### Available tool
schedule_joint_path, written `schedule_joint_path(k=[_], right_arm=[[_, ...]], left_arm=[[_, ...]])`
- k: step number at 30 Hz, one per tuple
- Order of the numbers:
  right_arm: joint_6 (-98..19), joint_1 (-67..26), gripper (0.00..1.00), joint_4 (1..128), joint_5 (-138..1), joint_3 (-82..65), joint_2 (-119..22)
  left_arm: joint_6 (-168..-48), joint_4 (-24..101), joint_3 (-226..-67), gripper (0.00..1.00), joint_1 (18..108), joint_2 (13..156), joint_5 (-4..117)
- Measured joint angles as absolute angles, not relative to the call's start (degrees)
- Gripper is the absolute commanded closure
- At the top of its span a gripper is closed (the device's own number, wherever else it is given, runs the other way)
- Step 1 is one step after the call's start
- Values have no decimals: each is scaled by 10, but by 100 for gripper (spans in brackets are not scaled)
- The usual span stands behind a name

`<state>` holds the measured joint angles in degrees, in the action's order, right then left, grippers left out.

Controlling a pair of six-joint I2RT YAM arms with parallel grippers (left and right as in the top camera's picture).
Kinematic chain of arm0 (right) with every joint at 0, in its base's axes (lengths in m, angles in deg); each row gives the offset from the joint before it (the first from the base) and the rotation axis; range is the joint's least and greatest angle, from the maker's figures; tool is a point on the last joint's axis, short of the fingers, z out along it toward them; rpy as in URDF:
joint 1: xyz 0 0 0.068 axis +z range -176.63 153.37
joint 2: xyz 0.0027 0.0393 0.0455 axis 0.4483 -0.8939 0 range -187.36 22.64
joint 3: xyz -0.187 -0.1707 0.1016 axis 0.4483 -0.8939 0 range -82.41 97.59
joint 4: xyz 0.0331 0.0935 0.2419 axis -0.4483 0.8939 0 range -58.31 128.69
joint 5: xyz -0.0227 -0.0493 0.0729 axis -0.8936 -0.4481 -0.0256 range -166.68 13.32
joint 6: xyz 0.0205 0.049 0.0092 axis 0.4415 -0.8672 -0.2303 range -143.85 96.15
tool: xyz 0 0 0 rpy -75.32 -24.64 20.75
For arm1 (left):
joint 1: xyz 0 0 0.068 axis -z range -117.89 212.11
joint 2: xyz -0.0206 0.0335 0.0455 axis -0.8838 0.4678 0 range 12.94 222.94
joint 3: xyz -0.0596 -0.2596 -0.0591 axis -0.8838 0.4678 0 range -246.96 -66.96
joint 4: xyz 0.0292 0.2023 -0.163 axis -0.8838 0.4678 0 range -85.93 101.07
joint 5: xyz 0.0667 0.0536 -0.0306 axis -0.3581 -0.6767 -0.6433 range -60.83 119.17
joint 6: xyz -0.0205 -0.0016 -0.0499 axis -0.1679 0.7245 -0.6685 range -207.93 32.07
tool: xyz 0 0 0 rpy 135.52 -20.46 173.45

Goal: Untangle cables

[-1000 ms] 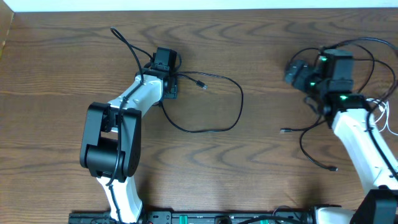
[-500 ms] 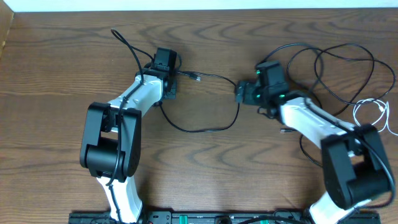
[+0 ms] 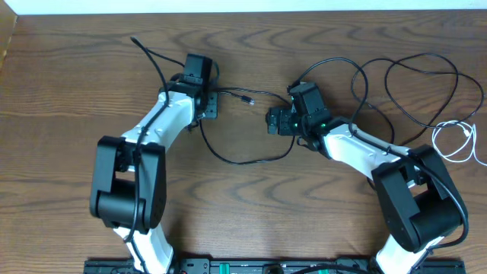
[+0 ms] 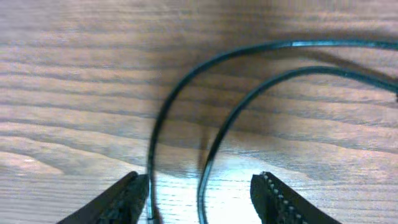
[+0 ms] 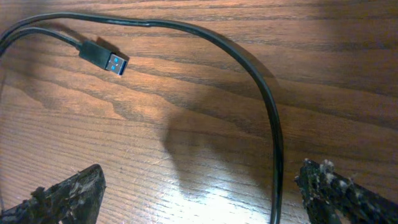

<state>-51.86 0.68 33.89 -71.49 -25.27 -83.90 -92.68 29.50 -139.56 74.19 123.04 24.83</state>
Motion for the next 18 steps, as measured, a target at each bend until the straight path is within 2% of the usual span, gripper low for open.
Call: schedule_joint_path(k=[4,12,16,18], right_arm=[[-519,9,4,333,-715,-253,-839],[-519,8,1,329,-740,-253,-839],[-519,8,1,329,-746,-253,-839],[-519,8,1,330,-748,-253,-839]], left_arm=[[-927,297,-1396,33,728,1228,250],[-926,307,-1396,31,716,1235,260],[-926,307,-1395,20,716,1254,276],[-928,307,-1394,20,716,1265,280]])
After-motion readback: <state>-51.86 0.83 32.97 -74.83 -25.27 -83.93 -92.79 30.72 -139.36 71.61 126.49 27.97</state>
